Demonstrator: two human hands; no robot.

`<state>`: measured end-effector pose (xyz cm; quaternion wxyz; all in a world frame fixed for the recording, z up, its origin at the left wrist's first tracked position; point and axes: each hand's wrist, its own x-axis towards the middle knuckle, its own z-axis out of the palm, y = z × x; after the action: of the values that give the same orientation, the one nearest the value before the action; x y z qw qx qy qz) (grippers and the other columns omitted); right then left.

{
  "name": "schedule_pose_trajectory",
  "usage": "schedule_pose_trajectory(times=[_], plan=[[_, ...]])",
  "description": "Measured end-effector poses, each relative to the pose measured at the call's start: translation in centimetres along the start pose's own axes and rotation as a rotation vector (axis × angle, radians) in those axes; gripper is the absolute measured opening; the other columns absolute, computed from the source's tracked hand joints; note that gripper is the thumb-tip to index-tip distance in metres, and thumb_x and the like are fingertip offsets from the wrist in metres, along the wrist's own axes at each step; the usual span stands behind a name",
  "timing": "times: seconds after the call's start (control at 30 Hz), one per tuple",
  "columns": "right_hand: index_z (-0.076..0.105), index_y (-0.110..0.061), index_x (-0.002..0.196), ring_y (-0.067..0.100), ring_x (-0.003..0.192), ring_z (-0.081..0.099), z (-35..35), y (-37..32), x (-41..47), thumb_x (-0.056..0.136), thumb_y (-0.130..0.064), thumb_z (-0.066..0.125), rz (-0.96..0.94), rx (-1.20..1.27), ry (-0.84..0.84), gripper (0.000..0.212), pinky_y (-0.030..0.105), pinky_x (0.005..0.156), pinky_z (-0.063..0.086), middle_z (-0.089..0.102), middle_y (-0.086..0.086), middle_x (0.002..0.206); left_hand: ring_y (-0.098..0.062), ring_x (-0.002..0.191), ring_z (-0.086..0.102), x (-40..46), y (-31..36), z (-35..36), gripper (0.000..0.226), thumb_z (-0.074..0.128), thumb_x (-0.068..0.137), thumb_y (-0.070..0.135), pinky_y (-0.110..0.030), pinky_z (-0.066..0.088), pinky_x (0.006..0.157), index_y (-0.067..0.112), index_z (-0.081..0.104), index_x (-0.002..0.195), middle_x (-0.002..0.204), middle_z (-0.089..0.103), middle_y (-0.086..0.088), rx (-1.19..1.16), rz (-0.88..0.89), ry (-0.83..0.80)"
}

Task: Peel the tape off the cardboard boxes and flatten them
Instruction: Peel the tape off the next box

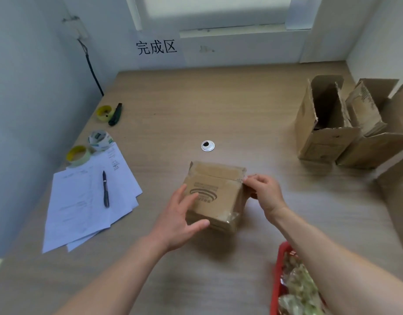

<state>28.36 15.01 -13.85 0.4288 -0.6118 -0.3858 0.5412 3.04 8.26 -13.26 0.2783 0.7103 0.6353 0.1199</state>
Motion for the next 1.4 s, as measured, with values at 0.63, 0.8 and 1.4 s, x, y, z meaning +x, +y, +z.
schedule_pose_trajectory(times=[0.63,0.8,1.4], plan=[[0.063,-0.016,0.068,0.017,0.07,0.069,11.0,6.6,-12.9,0.09,-0.028,0.061,0.075,-0.331,0.262,0.025,0.043,0.072,0.057,0.069,-0.004,0.063,-0.023,0.13,0.041,-6.9,-3.9,-3.0,0.062,0.06,0.086,0.053,-0.041,0.043,0.104,0.029,0.043,0.141,0.142,0.042,0.003,0.272,0.054,-0.088],[0.06,-0.017,0.07,0.021,0.078,0.069,10.5,6.6,-12.7,0.095,-0.03,0.056,0.073,-0.344,0.258,0.029,0.044,0.076,0.055,0.069,-0.002,0.071,-0.023,0.139,0.022,-5.0,-4.2,-3.7,0.068,0.062,0.083,0.053,-0.041,0.034,0.111,0.029,0.04,0.143,0.154,0.025,0.001,0.366,0.124,-0.028],[0.058,-0.009,0.077,0.037,0.083,0.063,8.7,6.2,-8.2,0.095,-0.026,0.059,0.062,-0.173,0.362,0.025,0.059,0.077,0.054,0.065,0.013,0.078,-0.032,0.112,0.055,-3.1,-2.0,-1.6,0.057,0.059,0.086,0.052,-0.04,0.051,0.09,0.034,0.042,0.137,0.14,0.028,-0.003,0.383,-0.063,-0.128]])
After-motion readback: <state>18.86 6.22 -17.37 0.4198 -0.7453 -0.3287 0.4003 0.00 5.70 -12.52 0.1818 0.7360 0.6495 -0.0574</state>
